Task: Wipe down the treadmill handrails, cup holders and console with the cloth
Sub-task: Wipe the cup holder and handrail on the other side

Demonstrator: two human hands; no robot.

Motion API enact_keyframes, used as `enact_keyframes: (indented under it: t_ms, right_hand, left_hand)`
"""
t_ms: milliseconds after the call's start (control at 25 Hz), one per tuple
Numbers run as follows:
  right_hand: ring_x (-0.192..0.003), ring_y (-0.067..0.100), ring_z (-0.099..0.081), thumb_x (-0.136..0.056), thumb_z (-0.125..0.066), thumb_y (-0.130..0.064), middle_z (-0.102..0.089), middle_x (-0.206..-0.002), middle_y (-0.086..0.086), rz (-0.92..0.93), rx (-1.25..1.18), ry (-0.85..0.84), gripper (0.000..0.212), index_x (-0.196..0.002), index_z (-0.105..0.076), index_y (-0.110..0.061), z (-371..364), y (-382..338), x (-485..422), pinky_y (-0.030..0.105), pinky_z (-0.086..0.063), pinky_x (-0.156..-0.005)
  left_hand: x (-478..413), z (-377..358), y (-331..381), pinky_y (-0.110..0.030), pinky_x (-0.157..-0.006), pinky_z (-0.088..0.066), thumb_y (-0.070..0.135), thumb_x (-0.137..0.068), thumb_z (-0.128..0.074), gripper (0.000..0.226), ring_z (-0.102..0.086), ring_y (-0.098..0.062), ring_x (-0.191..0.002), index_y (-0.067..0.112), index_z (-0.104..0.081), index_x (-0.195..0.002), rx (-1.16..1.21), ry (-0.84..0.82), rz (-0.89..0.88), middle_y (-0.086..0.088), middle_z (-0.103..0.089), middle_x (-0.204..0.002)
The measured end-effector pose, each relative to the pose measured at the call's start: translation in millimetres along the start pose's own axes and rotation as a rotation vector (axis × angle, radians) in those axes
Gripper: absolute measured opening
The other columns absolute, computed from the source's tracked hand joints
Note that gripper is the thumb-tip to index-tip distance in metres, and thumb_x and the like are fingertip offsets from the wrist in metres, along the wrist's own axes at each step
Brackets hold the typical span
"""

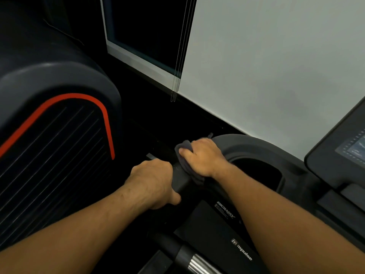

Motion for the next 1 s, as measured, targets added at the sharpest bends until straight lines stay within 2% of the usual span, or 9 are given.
enact_keyframes:
  t_ms: [160, 240, 360, 480, 560, 680, 760, 920, 1000]
  right_hand:
    - [-0.095, 0.026, -0.060, -0.093, -0.028, -0.044, -0.069, -0.088, 0.006, -0.043, -0.027, 0.121, 0.050, -0.075, -0.064, -0.015, 2, -12, 11, 0.036, -0.037, -0.083]
    - [-0.124, 0.017, -0.046, -0.093, -0.034, -0.040, -0.065, -0.120, -0.003, 0.019, -0.214, 0.238, 0.043, -0.106, -0.071, -0.021, -2, -29, 48, 0.030, -0.024, -0.107]
    - [-0.144, 0.009, -0.018, -0.092, -0.031, -0.045, -0.039, -0.150, -0.010, 0.007, -0.338, 0.199, 0.055, -0.141, -0.049, -0.025, -14, -42, 84, 0.025, 0.002, -0.116]
    - [-0.140, 0.011, -0.028, -0.087, -0.024, -0.054, -0.050, -0.141, -0.010, -0.013, -0.254, 0.146, 0.061, -0.131, -0.057, -0.028, -15, -35, 67, 0.034, -0.008, -0.119]
    - [-0.112, 0.018, -0.053, -0.088, -0.025, -0.053, -0.067, -0.105, -0.002, -0.041, -0.113, 0.055, 0.054, -0.095, -0.069, -0.022, -9, -35, 36, 0.041, -0.030, -0.108]
    - [-0.075, 0.017, -0.055, -0.094, -0.029, -0.043, -0.061, -0.067, -0.002, -0.068, 0.004, -0.021, 0.050, -0.065, -0.061, -0.019, -4, -47, 10, 0.040, -0.042, -0.090]
    - [-0.081, 0.017, -0.057, -0.092, -0.029, -0.045, -0.063, -0.074, -0.003, -0.066, -0.071, 0.109, 0.048, -0.068, -0.062, -0.019, -5, -56, 28, 0.042, -0.042, -0.092]
    - [-0.132, 0.013, -0.037, -0.089, -0.037, -0.046, -0.059, -0.131, -0.008, 0.029, -0.326, 0.291, 0.048, -0.122, -0.064, -0.024, -27, -90, 99, 0.039, -0.016, -0.117]
    - [-0.128, 0.015, -0.043, -0.088, -0.039, -0.042, -0.062, -0.126, -0.008, 0.119, -0.282, 0.264, 0.043, -0.118, -0.066, -0.027, -20, -98, 96, 0.041, -0.024, -0.113]
  left_hand:
    - [2, 1, -2, -0.028, -0.060, -0.048, 0.057, -0.072, -0.074, 0.049, -0.060, -0.015, -0.076, 0.018, -0.059, -0.098, -0.003, 0.037, -0.014, 0.002, -0.061, -0.088]
    - [5, 1, -5, -0.026, -0.057, -0.045, 0.051, -0.072, -0.075, 0.043, -0.058, -0.014, -0.070, 0.019, -0.059, -0.095, 0.057, 0.069, -0.001, 0.003, -0.061, -0.084]
    - [16, -1, -18, -0.027, -0.060, -0.048, 0.051, -0.067, -0.080, 0.061, -0.059, -0.014, -0.074, 0.018, -0.053, -0.111, 0.193, 0.028, 0.023, 0.002, -0.061, -0.093]
    - [30, -5, -44, -0.033, -0.079, -0.055, 0.062, -0.056, -0.083, 0.091, -0.060, -0.019, -0.093, 0.017, -0.044, -0.125, 0.179, -0.107, 0.003, 0.000, -0.057, -0.112]
    - [40, -7, -58, -0.034, -0.081, -0.056, 0.062, -0.058, -0.083, 0.091, -0.060, -0.019, -0.094, 0.018, -0.045, -0.127, 0.146, -0.150, -0.007, 0.000, -0.056, -0.112]
    - [51, -14, -69, -0.032, -0.082, -0.057, 0.058, -0.063, -0.082, 0.080, -0.061, -0.017, -0.093, 0.019, -0.049, -0.125, 0.138, -0.186, -0.007, 0.001, -0.058, -0.109]
    - [55, -20, -75, -0.031, -0.081, -0.057, 0.056, -0.066, -0.081, 0.072, -0.062, -0.015, -0.091, 0.021, -0.052, -0.121, 0.137, -0.190, -0.021, 0.002, -0.058, -0.106]
    - [56, -23, -79, -0.032, -0.078, -0.057, 0.060, -0.067, -0.076, 0.062, -0.061, -0.015, -0.088, 0.022, -0.055, -0.110, 0.110, -0.130, -0.094, 0.005, -0.057, -0.101]
    - [55, -22, -79, -0.032, -0.077, -0.056, 0.063, -0.066, -0.074, 0.062, -0.060, -0.015, -0.087, 0.022, -0.055, -0.107, 0.088, -0.091, -0.130, 0.005, -0.057, -0.100]
Point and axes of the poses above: each hand's wrist, its own x-axis away from the middle knuckle, its own z-axis out of the back of the hand, y = z × x, the point moved 7 cm from there along -x, towards the middle knuckle
